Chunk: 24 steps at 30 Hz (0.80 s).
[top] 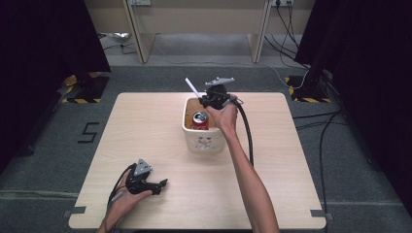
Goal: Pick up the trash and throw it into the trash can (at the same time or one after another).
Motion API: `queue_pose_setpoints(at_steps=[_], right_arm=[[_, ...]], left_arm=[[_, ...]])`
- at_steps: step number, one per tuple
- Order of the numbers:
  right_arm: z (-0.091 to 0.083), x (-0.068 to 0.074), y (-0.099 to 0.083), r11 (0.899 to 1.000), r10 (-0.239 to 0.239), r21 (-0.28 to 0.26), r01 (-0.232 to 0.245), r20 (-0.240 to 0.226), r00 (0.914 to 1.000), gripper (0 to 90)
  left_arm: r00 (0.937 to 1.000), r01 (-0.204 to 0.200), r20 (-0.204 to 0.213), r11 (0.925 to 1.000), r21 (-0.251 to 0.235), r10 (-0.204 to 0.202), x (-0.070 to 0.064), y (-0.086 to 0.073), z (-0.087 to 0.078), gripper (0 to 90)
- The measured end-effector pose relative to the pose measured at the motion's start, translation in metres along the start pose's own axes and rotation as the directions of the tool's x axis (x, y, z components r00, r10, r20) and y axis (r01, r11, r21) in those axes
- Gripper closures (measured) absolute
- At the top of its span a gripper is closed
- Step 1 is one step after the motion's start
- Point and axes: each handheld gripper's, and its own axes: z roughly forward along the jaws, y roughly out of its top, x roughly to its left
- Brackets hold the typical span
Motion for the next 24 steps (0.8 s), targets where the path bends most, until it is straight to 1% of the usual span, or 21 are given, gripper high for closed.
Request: queue_pose_setpoints(at_steps=[2, 3, 4, 5, 7, 9, 10, 11, 16, 18, 21, 22, 24], right_arm=[[0.000, -0.001, -0.002, 1.000, 0.003, 0.008, -0.003, -0.001, 1.0000, 75.0], [0.000, -0.001, -0.002, 1.000, 0.003, 0.008, -0.003, -0.001, 1.0000, 75.0], [-0.001, 0.000, -0.002, 1.000, 0.003, 0.014, -0.003, 0.003, 1.0000, 70.0], [-0.001, 0.000, -0.002, 1.000, 0.003, 0.014, -0.003, 0.003, 1.0000, 70.0], [-0.004, 0.001, -0.001, 1.000, 0.008, 0.011, -0.008, 0.006, 0.9999, 61.6], [-0.007, 0.000, -0.001, 1.000, 0.007, 0.003, -0.007, 0.002, 1.0000, 57.3], [-0.007, 0.000, -0.001, 1.000, 0.007, 0.003, -0.007, 0.002, 1.0000, 57.3], [-0.010, -0.001, -0.002, 1.000, 0.009, 0.008, -0.009, 0.003, 1.0000, 54.7], [-0.016, -0.004, -0.004, 1.000, 0.013, 0.008, -0.013, 0.011, 0.9999, 50.5], [-0.022, -0.007, -0.007, 1.000, 0.020, 0.006, -0.020, 0.012, 0.9997, 47.5], [-0.025, -0.009, -0.009, 1.000, 0.017, 0.007, -0.017, 0.015, 0.9997, 45.8], [-0.029, -0.011, -0.010, 1.000, 0.023, -0.002, -0.023, 0.020, 0.9995, 44.1], [-0.031, -0.012, -0.011, 1.000, 0.029, -0.012, -0.029, 0.016, 0.9994, 43.4]], left_arm=[[1.0000, 0.000, 0.000, 1.0000, 0.000, 0.000, 0.000, 0.000, 0.000, 13.2], [1.0000, 0.000, 0.000, 1.0000, 0.000, 0.000, 0.000, 0.000, 0.000, 13.2], [1.0000, 0.000, 0.000, 1.0000, 0.000, 0.000, 0.000, 0.000, 0.000, 13.2], [1.0000, 0.000, 0.000, 1.0000, 0.000, 0.000, 0.000, 0.000, 0.000, 13.2], [1.0000, 0.000, 0.000, 1.0000, -0.001, 0.000, 0.000, 0.000, 0.000, 13.2], [1.0000, 0.000, 0.000, 1.0000, 0.000, 0.000, 0.000, 0.000, 0.000, 13.2], [1.0000, 0.000, 0.000, 1.0000, 0.000, 0.000, 0.000, 0.000, 0.000, 13.2], [1.0000, 0.000, 0.000, 1.0000, 0.000, 0.000, 0.000, 0.000, 0.000, 13.2], [1.0000, 0.001, 0.000, 1.0000, -0.002, -0.001, 0.000, 0.000, 0.000, 13.3], [1.0000, 0.000, 0.001, 1.0000, 0.001, 0.000, 0.000, 0.000, 0.000, 13.2], [1.0000, -0.002, 0.000, 1.0000, 0.001, 0.002, 0.000, 0.000, 0.000, 13.3], [1.0000, -0.003, 0.000, 1.0000, 0.002, 0.003, 0.000, 0.000, 0.000, 13.2], [1.0000, -0.003, 0.001, 1.0000, 0.002, 0.003, 0.000, 0.000, 0.000, 13.2]])
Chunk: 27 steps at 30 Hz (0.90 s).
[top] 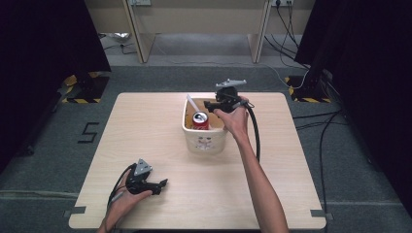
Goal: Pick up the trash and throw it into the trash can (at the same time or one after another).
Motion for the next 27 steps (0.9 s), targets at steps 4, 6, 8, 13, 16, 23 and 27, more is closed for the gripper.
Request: queue_pose_setpoints(at_steps=[4, 6, 8, 13, 16, 23, 27], right_arm=[[-0.009, -0.003, -0.003, 1.000, 0.004, -0.008, -0.004, -0.009, 0.9999, 42.3], [-0.013, -0.004, -0.005, 1.000, 0.013, -0.017, -0.013, -0.015, 0.9998, 41.2], [-0.017, -0.005, -0.007, 1.000, 0.006, -0.017, -0.006, -0.011, 0.9999, 40.0], [-0.028, -0.008, -0.012, 0.999, -0.005, -0.032, 0.005, -0.001, 1.0000, 37.9], [-0.036, -0.010, -0.016, 0.999, -0.009, -0.035, 0.009, 0.003, 1.0000, 37.1], [-0.054, -0.017, -0.027, 0.999, -0.025, -0.030, 0.026, 0.044, 0.9987, 34.9], [-0.061, -0.022, -0.033, 0.999, -0.022, -0.026, 0.023, 0.068, 0.9974, 32.9]], left_arm=[[1.0000, 0.000, 0.000, 1.0000, 0.001, 0.000, 0.000, 0.000, 0.000, 13.2], [1.0000, 0.000, 0.000, 1.0000, 0.001, 0.000, 0.000, 0.000, 0.000, 13.2], [1.0000, 0.000, 0.000, 1.0000, 0.001, 0.000, 0.000, 0.000, 0.000, 13.2], [1.0000, 0.000, 0.000, 1.0000, 0.000, 0.000, 0.000, 0.000, 0.000, 13.2], [1.0000, 0.000, 0.000, 1.0000, 0.000, 0.000, 0.000, 0.000, 0.000, 13.2], [1.0000, 0.001, -0.001, 1.0000, -0.002, -0.001, 0.000, 0.000, 0.000, 13.1], [1.0000, 0.001, -0.002, 1.0000, -0.001, -0.001, 0.000, 0.000, 0.000, 13.1]])
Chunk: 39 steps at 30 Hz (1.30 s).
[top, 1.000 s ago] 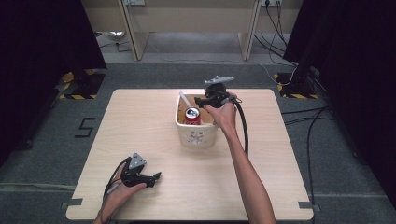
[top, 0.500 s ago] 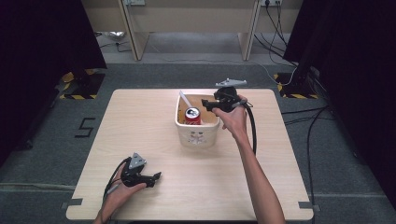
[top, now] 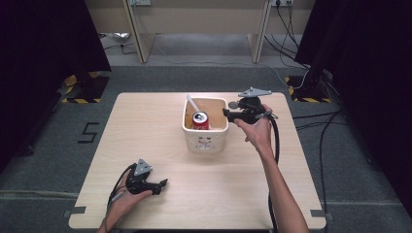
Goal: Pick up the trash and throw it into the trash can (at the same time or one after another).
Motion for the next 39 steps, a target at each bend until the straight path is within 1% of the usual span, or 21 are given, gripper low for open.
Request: queue_pose_setpoints(at_steps=[3, 6, 9, 11, 14, 15, 17, 21, 23, 30, 33, 37, 38, 39], right_arm=[[-0.005, -0.004, -0.007, 1.000, 0.009, 0.004, -0.009, 0.005, 0.9999, 31.4], [-0.007, -0.004, -0.010, 1.000, 0.007, 0.008, -0.007, 0.007, 1.0000, 31.1], [-0.011, -0.006, -0.018, 1.000, 0.005, 0.016, -0.005, 0.011, 0.9999, 30.7], [-0.012, -0.006, -0.020, 1.000, 0.006, 0.016, -0.006, 0.012, 0.9999, 30.6], [-0.016, -0.009, -0.031, 1.000, 0.014, 0.026, -0.015, 0.014, 0.9998, 30.4], [-0.016, -0.009, -0.031, 1.000, 0.014, 0.026, -0.015, 0.014, 0.9998, 30.4], [-0.018, -0.011, -0.038, 1.000, 0.022, 0.022, -0.022, 0.013, 0.9997, 30.4], [-0.020, -0.013, -0.045, 0.999, 0.028, 0.024, -0.029, 0.014, 0.9995, 30.5], [-0.022, -0.014, -0.051, 0.999, 0.030, 0.031, -0.031, 0.027, 0.9992, 28.6], [-0.025, -0.013, -0.062, 0.999, 0.031, 0.029, -0.032, 0.021, 0.9993, 28.4], [-0.028, -0.011, -0.067, 0.999, 0.036, 0.016, -0.036, 0.015, 0.9992, 28.2], [-0.029, -0.009, -0.070, 0.999, 0.033, 0.010, -0.033, 0.018, 0.9993, 27.6], [-0.029, -0.008, -0.070, 1.000, 0.026, 0.009, -0.027, 0.016, 0.9995, 27.6], [-0.030, -0.007, -0.071, 0.999, 0.031, 0.010, -0.031, 0.013, 0.9994, 27.6]], left_arm=[[1.0000, 0.000, 0.000, 1.0000, 0.000, 0.000, 0.000, 0.000, 0.000, 13.1], [1.0000, 0.001, 0.000, 1.0000, -0.002, -0.001, 0.000, 0.000, 0.000, 13.1], [1.0000, 0.002, -0.001, 1.0000, -0.002, -0.002, 0.000, 0.000, 0.000, 13.1], [1.0000, 0.002, -0.001, 1.0000, -0.002, -0.002, 0.000, 0.000, 0.000, 13.1], [1.0000, 0.003, -0.001, 1.0000, -0.003, -0.003, 0.000, 0.000, 0.000, 13.1], [1.0000, 0.001, 0.000, 1.0000, 0.000, -0.001, 0.000, 0.000, 0.000, 13.1], [1.0000, 0.001, 0.000, 1.0000, 0.000, -0.001, 0.000, 0.000, 0.000, 13.1], [1.0000, 0.002, -0.001, 1.0000, -0.002, -0.002, 0.000, 0.000, 0.000, 13.1], [1.0000, 0.001, 0.000, 1.0000, -0.001, -0.001, 0.000, 0.000, 0.000, 13.1], [1.0000, 0.002, 0.000, 1.0000, -0.002, -0.002, 0.000, 0.000, 0.000, 13.1], [1.0000, -0.002, 0.000, 1.0000, 0.002, 0.002, 0.000, 0.000, 0.000, 13.1], [1.0000, -0.002, 0.000, 1.0000, 0.002, 0.002, 0.000, 0.000, 0.000, 13.1], [1.0000, -0.002, 0.000, 1.0000, 0.003, 0.002, 0.000, 0.000, 0.000, 13.1], [1.0000, -0.001, 0.000, 1.0000, 0.002, 0.001, 0.000, 0.000, 0.000, 13.1]])
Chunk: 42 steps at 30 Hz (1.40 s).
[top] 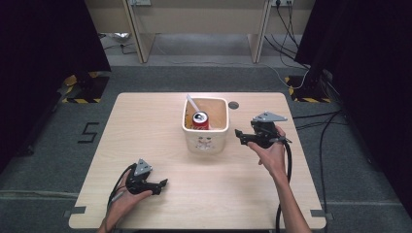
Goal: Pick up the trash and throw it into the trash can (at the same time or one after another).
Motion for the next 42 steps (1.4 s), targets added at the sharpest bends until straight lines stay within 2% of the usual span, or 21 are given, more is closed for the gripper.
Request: queue_pose_setpoints(at_steps=[5, 10, 17, 28, 33, 36, 42], right_arm=[[-0.001, 0.004, -0.005, 1.000, -0.020, 0.005, 0.020, 0.013, 0.9997, 27.6], [-0.005, 0.010, -0.009, 0.998, -0.066, 0.009, 0.066, 0.033, 0.9973, 27.6], [-0.006, 0.015, -0.017, 0.997, -0.072, 0.018, 0.072, 0.013, 0.9973, 27.6], [-0.010, 0.023, -0.020, 0.995, -0.095, 0.018, 0.095, 0.011, 0.9954, 27.6], [-0.010, 0.024, -0.031, 0.995, -0.096, 0.036, 0.096, 0.005, 0.9953, 27.5], [-0.011, 0.025, -0.036, 0.996, -0.084, 0.032, 0.084, 0.000, 0.9965, 27.5], [-0.013, 0.026, -0.043, 0.995, -0.091, 0.035, 0.091, 0.002, 0.9958, 27.5]], left_arm=[[1.0000, 0.000, 0.000, 1.0000, 0.000, 0.000, 0.000, 0.000, 0.000, 13.1], [1.0000, 0.005, -0.001, 1.0000, -0.005, -0.005, 0.000, 0.000, 0.000, 13.1], [1.0000, 0.000, 0.000, 1.0000, 0.000, 0.000, 0.000, 0.000, 0.000, 13.1], [1.0000, 0.003, -0.001, 1.0000, -0.004, -0.003, 0.000, 0.000, 0.000, 13.1], [1.0000, 0.001, -0.001, 1.0000, -0.002, -0.001, 0.000, 0.000, 0.000, 13.1], [1.0000, 0.000, -0.001, 1.0000, -0.001, 0.000, 0.000, 0.000, 0.000, 13.1], [1.0000, 0.000, 0.000, 1.0000, 0.000, 0.000, 0.000, 0.000, 0.000, 13.1]])
